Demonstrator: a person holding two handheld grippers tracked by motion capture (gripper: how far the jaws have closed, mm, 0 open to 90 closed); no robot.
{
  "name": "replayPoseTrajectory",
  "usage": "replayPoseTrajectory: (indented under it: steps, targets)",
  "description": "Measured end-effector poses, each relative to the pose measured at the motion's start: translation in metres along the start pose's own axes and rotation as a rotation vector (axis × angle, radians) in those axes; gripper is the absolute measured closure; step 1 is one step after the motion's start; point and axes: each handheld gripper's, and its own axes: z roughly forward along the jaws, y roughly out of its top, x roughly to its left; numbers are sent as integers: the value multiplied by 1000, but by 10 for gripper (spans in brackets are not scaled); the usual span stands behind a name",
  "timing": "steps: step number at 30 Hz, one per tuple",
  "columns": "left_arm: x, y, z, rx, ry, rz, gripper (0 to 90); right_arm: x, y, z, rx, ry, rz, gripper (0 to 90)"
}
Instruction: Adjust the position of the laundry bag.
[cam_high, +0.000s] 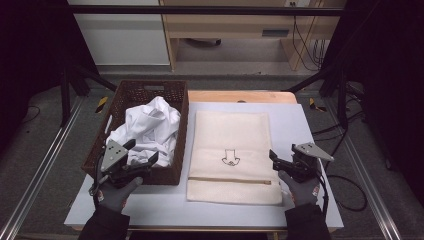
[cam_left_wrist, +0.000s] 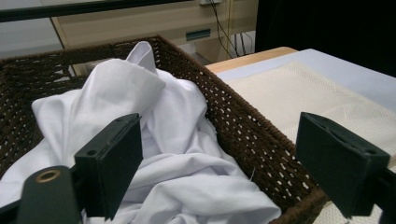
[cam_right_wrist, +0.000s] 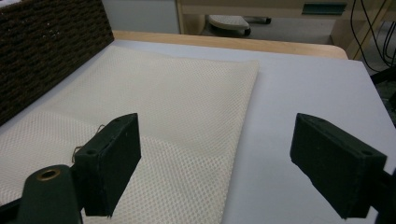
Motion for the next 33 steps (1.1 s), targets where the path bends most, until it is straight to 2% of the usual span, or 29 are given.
replayPoseTrajectory:
  steps: [5,7,13,14,17,21,24,27,28,30,31,32,33]
  targets:
    - [-9,1,4,-1,-9,4,175,1,2,-3,-9,6,13,181]
    - [-19,1,7,5,-27,9,196,3,1,-2,-1,10,8,188]
    - [-33,3,13,4,-59,18,250,8,0,1,20,18,0,196]
    - [-43,5,14,6,-74,31,257,9,-1,1,25,24,3,202]
    - [-50,5,15,7,-89,46,286,10,-2,2,33,23,4,205]
    - [-70,6,14,24,-134,75,346,12,-5,5,57,25,-4,215]
    - [-82,3,14,48,-160,86,395,12,-7,5,73,27,-2,234]
    - [-95,-4,17,99,-200,92,428,10,-12,6,93,23,3,249]
    - [-95,-4,17,99,-200,92,439,10,-12,6,93,23,3,249]
    - [-102,-13,20,146,-217,102,457,9,-20,8,122,18,5,264]
    - [-102,-13,20,146,-217,102,465,9,-22,9,129,14,6,268]
    - [-104,-21,22,183,-229,99,477,10,-25,10,144,7,6,274]
    - [-105,-25,24,199,-233,97,482,9,-26,11,152,7,3,280]
